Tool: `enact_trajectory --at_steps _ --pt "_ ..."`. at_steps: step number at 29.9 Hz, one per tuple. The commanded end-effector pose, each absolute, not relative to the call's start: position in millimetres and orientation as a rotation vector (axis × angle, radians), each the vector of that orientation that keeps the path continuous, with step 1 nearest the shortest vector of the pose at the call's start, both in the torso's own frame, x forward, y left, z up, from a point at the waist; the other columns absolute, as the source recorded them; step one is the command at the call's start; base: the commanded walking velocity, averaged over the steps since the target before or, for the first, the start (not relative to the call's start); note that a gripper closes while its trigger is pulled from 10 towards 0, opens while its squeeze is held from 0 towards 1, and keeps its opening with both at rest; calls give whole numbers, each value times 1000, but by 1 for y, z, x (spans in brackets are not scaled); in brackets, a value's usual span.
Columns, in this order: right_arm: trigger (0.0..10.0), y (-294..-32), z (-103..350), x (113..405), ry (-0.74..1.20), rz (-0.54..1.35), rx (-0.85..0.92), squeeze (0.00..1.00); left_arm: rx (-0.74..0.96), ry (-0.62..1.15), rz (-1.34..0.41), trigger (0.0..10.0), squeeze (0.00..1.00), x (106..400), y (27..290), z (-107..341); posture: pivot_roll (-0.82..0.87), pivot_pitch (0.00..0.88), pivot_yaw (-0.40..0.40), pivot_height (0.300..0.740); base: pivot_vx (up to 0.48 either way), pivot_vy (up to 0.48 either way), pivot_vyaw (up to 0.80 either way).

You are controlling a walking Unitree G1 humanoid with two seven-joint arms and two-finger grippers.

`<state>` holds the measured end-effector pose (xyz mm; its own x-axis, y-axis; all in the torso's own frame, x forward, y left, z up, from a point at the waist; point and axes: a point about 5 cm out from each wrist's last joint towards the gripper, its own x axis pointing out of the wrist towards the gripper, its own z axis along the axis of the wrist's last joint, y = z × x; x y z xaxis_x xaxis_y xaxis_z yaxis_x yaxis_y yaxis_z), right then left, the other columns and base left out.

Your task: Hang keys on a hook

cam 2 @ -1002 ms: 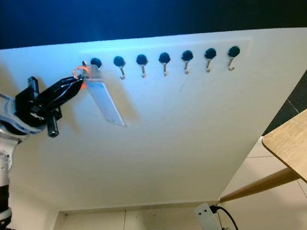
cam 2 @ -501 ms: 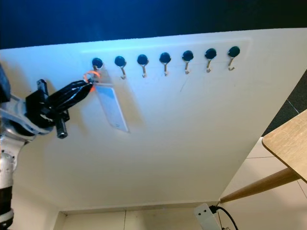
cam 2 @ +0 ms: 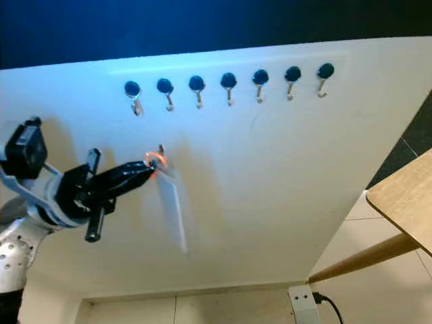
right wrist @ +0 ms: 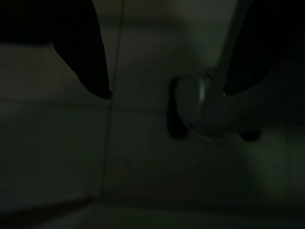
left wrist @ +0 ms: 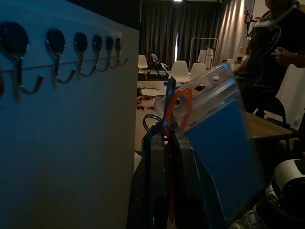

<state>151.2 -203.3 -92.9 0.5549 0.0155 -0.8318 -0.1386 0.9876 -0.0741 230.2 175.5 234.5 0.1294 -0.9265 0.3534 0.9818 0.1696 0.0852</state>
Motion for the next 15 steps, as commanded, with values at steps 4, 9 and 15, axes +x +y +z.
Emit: enact_trajectory --at_steps 4,9,15 --pt "10000 -206 -62 197 770 341 21 0 -170 -333 -1393 10000 0 232 173 230 -111 81 93 740 0 0 0" --pt "10000 -203 -27 233 578 566 113 0 -164 -312 -1372 10000 0 237 170 223 -116 81 100 740 0 0 0" --pt "10000 -195 -24 229 606 776 117 0 -134 -294 -1314 10000 0 244 170 218 -116 81 100 740 0 0 0"
